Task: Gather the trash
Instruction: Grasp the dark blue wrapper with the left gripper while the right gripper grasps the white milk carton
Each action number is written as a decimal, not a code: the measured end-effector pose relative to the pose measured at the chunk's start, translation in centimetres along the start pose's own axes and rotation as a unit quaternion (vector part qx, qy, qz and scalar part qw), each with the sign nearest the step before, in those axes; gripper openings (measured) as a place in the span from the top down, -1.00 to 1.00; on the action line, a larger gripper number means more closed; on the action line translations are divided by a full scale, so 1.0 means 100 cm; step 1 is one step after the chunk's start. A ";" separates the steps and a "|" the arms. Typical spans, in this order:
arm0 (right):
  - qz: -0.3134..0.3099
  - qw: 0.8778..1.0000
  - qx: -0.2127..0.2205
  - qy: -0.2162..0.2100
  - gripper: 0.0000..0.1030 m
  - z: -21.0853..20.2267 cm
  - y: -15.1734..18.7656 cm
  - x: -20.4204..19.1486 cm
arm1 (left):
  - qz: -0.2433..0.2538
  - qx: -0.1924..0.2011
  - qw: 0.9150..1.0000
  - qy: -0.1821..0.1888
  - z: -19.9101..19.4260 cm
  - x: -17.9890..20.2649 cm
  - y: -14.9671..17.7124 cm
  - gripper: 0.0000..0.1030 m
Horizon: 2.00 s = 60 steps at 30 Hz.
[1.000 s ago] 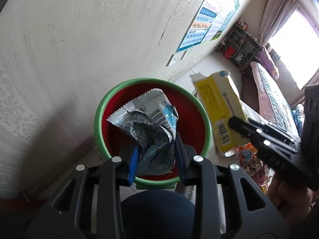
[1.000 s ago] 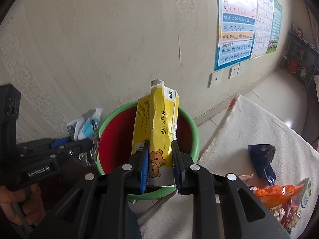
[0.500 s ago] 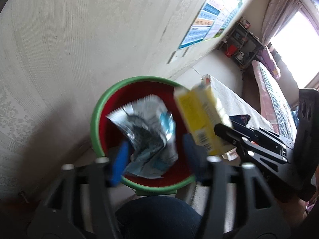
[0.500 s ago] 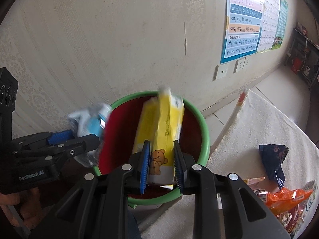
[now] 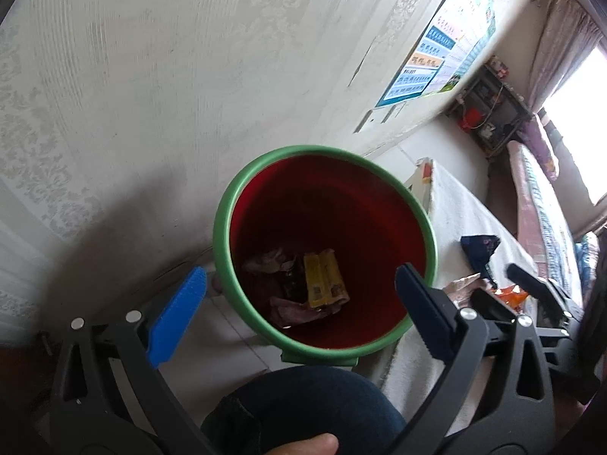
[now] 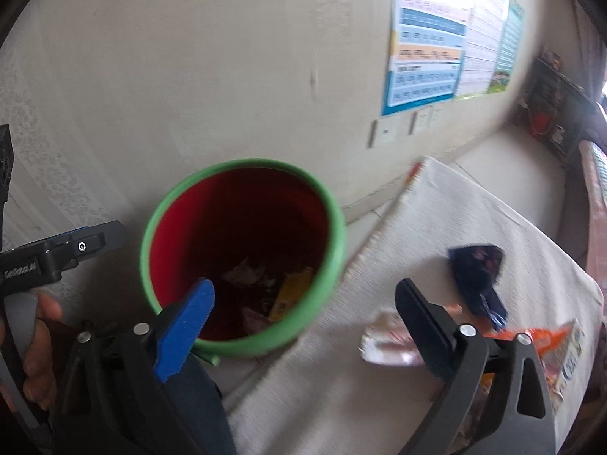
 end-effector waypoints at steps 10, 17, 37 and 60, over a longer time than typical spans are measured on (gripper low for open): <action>0.084 0.995 0.021 0.059 -0.86 -0.064 0.055 0.064 | 0.092 0.013 0.995 0.019 -0.010 0.063 0.037 -0.89; 0.136 0.984 0.021 0.117 -0.86 -0.105 0.103 0.123 | 0.159 -0.039 0.983 0.077 0.000 0.129 0.067 -0.89; 0.283 0.945 -0.039 0.157 -0.70 -0.100 0.182 0.278 | 0.190 -0.118 0.970 0.100 0.092 0.270 0.072 -0.89; 0.286 0.941 -0.120 0.136 -0.38 -0.028 0.180 0.310 | 0.149 -0.202 0.968 0.023 0.208 0.298 0.069 -0.40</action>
Point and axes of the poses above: each gripper's, at about its wrist camera, not at the fingertips, and z roughly the way its jaws point, x to its right, y to its underside, the point moved 1 cm from there along z, roughly the way its jaws point, and after that the axes turned 11 degrees about -z, right-handed, at the moved point
